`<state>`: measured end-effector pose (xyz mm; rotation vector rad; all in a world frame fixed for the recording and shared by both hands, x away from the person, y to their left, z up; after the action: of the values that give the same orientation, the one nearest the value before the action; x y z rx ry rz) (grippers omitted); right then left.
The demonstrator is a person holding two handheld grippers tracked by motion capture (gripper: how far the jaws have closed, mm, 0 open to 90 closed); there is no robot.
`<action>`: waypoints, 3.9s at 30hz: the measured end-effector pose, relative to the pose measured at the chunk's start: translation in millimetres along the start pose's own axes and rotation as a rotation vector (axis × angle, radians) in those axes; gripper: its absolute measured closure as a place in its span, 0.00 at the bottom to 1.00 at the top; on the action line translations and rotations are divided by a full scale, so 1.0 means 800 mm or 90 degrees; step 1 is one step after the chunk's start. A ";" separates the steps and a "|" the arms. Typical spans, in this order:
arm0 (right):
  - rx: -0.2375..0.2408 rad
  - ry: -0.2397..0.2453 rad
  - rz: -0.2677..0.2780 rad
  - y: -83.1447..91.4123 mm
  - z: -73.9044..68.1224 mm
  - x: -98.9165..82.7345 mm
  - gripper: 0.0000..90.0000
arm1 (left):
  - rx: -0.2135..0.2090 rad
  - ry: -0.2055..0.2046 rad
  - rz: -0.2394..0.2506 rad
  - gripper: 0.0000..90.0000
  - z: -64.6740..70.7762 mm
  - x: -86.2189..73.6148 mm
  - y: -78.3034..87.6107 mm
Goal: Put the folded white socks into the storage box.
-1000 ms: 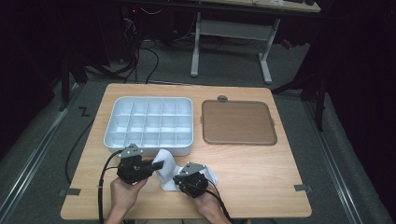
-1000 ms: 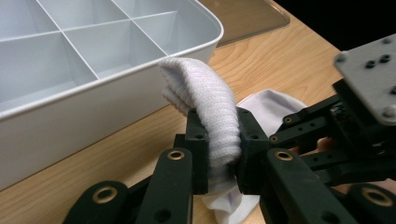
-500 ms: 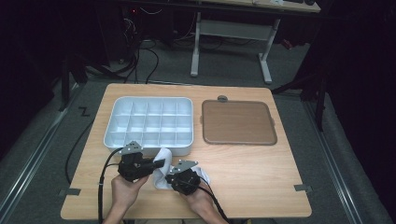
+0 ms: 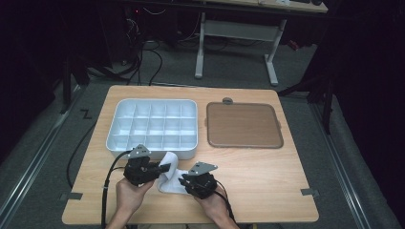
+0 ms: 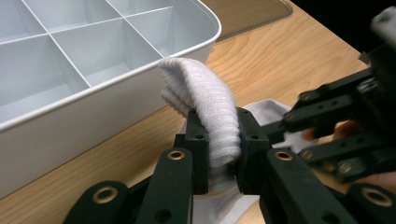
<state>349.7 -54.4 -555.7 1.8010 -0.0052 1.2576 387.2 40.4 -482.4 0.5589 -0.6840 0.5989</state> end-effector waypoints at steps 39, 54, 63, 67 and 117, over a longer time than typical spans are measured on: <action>-0.089 -0.114 -0.022 0.053 0.073 -0.075 0.93 | 0.002 -0.024 -0.016 0.87 0.026 -0.033 -0.013; -0.077 -0.109 -0.013 0.042 0.079 -0.068 0.93 | -0.005 -0.026 -0.043 0.87 0.024 -0.039 -0.029; -0.076 -0.114 -0.009 0.039 0.079 -0.066 0.93 | -0.006 -0.049 -0.043 0.87 0.036 -0.039 -0.029; -0.070 -0.106 -0.008 0.038 0.079 -0.066 0.93 | -0.003 -0.027 -0.040 0.87 0.031 -0.043 -0.036; -0.084 -0.055 -0.042 0.031 0.087 -0.055 0.94 | 0.030 -0.091 -0.085 0.87 0.042 -0.071 -0.088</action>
<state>368.9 -135.5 -576.8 1.7260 -0.0756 1.1064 384.9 -48.2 -520.6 0.6904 -0.7615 0.4544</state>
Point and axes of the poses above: each handheld gripper's, and its own axes: y roughly backward along the jaws, x roughly out of its top, z roughly to its right, the point moved 7 cm from there along -y, roughly forward along the jaws
